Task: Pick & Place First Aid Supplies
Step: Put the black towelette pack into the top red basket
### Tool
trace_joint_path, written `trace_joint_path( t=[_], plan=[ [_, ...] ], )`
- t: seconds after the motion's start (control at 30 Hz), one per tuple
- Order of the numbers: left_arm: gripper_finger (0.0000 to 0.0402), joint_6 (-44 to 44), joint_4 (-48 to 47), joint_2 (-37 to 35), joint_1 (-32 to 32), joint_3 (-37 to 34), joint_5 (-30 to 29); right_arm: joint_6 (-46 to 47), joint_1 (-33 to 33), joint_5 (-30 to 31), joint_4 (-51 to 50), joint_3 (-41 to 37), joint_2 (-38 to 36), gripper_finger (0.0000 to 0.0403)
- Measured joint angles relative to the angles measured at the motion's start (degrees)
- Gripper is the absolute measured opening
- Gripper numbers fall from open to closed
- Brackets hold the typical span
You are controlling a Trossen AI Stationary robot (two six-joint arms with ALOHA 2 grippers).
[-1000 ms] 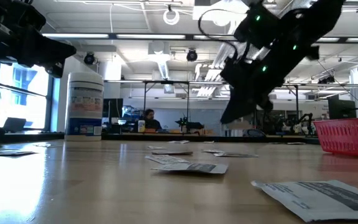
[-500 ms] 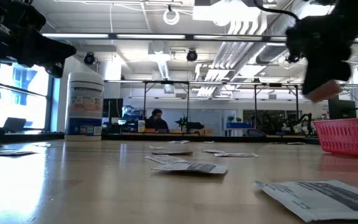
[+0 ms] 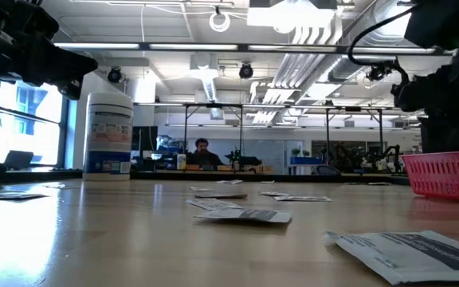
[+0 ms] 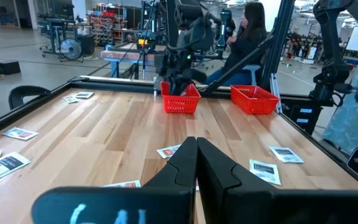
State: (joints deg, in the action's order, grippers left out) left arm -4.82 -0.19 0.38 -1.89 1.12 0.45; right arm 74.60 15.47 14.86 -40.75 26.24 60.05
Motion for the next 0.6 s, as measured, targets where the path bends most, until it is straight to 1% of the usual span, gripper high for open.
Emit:
trace_joint_path(
  t=[0.17,0.3,0.37,0.47,0.53,0.6],
  plan=[
    [0.0000,0.0,0.0,0.0,0.0,0.0,0.0,0.0,-0.1,-0.1,-0.1,0.1,0.0,0.0021],
    [0.0000,0.0,0.0,0.0,0.0,0.0,0.0,-1.3,-0.1,-0.1,-2.0,2.7,0.0,0.0046],
    [0.0000,0.0,0.0,0.0,0.0,0.0,0.0,-1.6,-0.1,-0.2,-5.5,5.5,0.0,0.0056],
    [0.0000,0.0,0.0,0.0,0.0,0.0,0.0,-1.7,-0.1,0.6,-14.1,11.5,0.0,0.0064],
    [0.0000,0.0,0.0,0.0,0.0,0.0,0.0,-1.8,-0.1,3.1,-19.5,15.9,0.0,0.0066],
    [0.0000,0.0,0.0,0.0,0.0,0.0,0.0,-3.1,-0.1,7.2,-22.7,19.6,0.0,0.0066]
  ],
)
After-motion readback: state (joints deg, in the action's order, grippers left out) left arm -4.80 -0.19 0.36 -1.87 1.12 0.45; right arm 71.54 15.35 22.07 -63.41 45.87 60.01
